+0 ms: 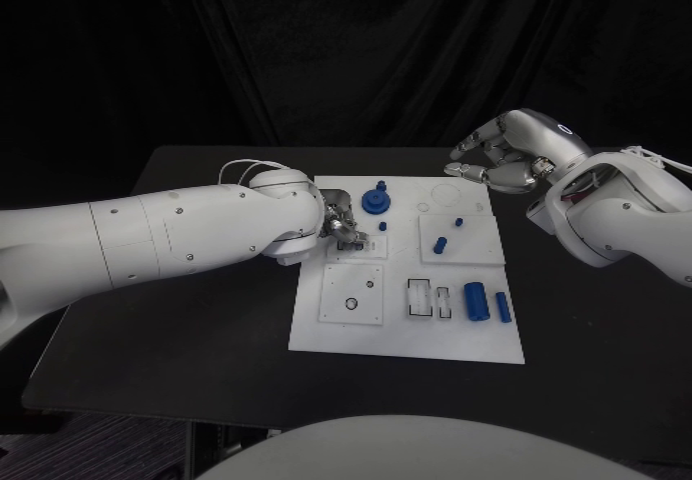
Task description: Assemble the parts on the task board
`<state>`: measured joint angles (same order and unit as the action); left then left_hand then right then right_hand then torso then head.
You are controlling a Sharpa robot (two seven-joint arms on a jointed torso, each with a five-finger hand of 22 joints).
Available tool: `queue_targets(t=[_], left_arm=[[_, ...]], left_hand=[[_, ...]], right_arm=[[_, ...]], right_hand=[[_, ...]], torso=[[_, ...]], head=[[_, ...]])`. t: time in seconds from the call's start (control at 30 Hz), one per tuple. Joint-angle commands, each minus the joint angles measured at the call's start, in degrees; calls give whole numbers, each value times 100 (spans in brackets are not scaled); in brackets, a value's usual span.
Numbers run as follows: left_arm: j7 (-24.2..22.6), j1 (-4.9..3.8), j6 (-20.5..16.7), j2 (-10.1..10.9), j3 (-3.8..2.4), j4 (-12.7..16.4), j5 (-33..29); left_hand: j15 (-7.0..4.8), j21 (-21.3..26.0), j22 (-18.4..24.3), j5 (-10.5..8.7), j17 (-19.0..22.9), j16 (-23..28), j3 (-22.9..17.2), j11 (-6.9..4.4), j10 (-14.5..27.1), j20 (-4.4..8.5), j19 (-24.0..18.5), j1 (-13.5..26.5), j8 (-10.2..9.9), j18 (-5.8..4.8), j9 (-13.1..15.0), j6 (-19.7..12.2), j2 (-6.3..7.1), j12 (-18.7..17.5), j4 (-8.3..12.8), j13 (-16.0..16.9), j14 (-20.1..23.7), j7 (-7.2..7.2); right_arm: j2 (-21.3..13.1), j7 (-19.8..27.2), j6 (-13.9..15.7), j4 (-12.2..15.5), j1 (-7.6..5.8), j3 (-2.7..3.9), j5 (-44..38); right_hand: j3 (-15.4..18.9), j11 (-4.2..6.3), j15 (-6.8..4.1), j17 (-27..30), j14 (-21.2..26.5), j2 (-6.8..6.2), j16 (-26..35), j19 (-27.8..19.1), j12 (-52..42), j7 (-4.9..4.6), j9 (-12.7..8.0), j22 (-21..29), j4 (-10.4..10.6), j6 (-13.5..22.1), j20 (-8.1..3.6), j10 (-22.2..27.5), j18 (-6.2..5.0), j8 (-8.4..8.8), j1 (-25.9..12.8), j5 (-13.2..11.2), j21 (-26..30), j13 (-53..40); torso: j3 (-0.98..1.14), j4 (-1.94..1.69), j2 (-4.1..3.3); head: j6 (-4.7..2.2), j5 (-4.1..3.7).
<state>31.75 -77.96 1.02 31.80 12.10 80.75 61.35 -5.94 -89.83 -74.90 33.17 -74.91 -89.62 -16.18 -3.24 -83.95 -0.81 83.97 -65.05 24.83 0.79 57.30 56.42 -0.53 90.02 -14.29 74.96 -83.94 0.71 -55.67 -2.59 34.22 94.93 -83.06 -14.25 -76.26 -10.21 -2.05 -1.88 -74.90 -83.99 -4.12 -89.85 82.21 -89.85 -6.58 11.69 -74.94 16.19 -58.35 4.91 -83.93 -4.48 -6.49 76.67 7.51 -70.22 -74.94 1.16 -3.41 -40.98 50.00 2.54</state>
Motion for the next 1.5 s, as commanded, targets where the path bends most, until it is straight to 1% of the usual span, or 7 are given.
queue_targets(t=[0.03, 0.33, 0.67, 0.77, 0.93, 1.27, 1.5], left_arm=[[-30, 12, 44, -7, -2, -3, 35], [-23, 13, 119, 19, -2, 13, 35], [-34, 14, 161, 51, -2, 43, 35], [-55, 15, 156, 43, -2, 38, 35], [-82, 19, 158, 30, -2, 26, 35], [-129, 47, 138, -22, -2, -12, 35], [-151, 69, 128, -45, -2, -24, 35]], left_hand=[[-24, -17, -1510, -46, -1509, -38, -55, -22, -605, 32, 603, 22, -39, -79, 14, 33, 31, -2, 2, 1504, -606, -17], [-23, -17, -1510, -80, -1509, -38, -79, -21, -605, 31, 603, 39, -50, -79, 24, 37, 42, -2, 8, 1504, -606, -16], [-22, -17, -1510, -86, -1509, -38, -84, -21, -605, 31, 603, 41, -53, -79, 25, 37, 45, -2, 10, 1504, -606, -16], [-22, -17, -1510, -105, -1509, -38, -99, -20, -605, 31, 603, 54, -60, -79, 30, 42, 47, -2, 12, 1504, -606, -15], [-22, -17, -1510, -119, -1509, -38, -107, -19, -605, 31, 603, 64, -65, -79, 33, 44, 49, -2, 12, 1504, -606, -14], [-20, -17, -1510, -166, -1509, -38, -140, -16, -605, 29, 603, 101, -96, -79, 38, 36, 50, -2, 9, 1504, -606, -7], [-19, -17, -1510, -174, -1509, -38, -148, -14, -605, 29, 603, 108, -103, -79, 39, 35, 46, -2, 7, 1504, -606, -6]], right_arm=[[-6, -147, -16, 8, 12, 5, -9], [-4, -153, -23, 4, 12, 5, -9], [4, -152, -29, -5, 13, 5, -9], [5, -156, -33, -7, 13, 5, -9], [4, -166, -47, -9, 14, 5, -9], [9, -187, -85, -14, 14, 5, -8], [9, -195, -102, -15, 16, 5, -8]], right_hand=[[-34, -28, 51, -1510, -601, -1, -15, -36, -15, -7, -8, -944, 16, -30, -8, -607, 20, 28, 57, 38, 37, -1506], [-34, -28, 51, -1510, -601, -1, -15, -36, -15, -7, -8, -944, 16, -30, -8, -607, 20, 28, 57, 38, 37, -1506], [-37, -28, 51, -1510, -601, 4, -15, -37, -15, -7, -11, -944, 16, -30, -9, -607, 21, 32, 65, 40, 37, -1506], [-37, -28, 50, -1510, -601, 6, -15, -41, -15, -8, -12, -942, 18, -30, -9, -607, 19, 34, 65, 41, 45, -1506], [-38, -29, 50, -1510, -601, 10, -15, -44, -15, -8, -13, -940, 21, -30, -9, -606, 18, 35, 62, 41, 52, -1506], [-38, -30, 51, -1510, -601, 24, -15, -48, -13, -11, -16, -937, 33, -31, -9, -603, 16, 39, 49, 40, 60, -1504], [-38, -31, 51, -1510, -601, 33, -15, -49, -10, -11, -17, -937, 37, -31, -9, -599, 16, 40, 43, 41, 63, -1500]], torso=[[1, 1, -1], [4, 2, -3], [-2, 2, 4], [-1, 6, 6], [0, -3, 4], [-1, 9, -2], [-5, 1, -6]], head=[[0, -1], [0, 1], [0, -54], [0, -51], [0, -71], [0, -54], [0, -48]])
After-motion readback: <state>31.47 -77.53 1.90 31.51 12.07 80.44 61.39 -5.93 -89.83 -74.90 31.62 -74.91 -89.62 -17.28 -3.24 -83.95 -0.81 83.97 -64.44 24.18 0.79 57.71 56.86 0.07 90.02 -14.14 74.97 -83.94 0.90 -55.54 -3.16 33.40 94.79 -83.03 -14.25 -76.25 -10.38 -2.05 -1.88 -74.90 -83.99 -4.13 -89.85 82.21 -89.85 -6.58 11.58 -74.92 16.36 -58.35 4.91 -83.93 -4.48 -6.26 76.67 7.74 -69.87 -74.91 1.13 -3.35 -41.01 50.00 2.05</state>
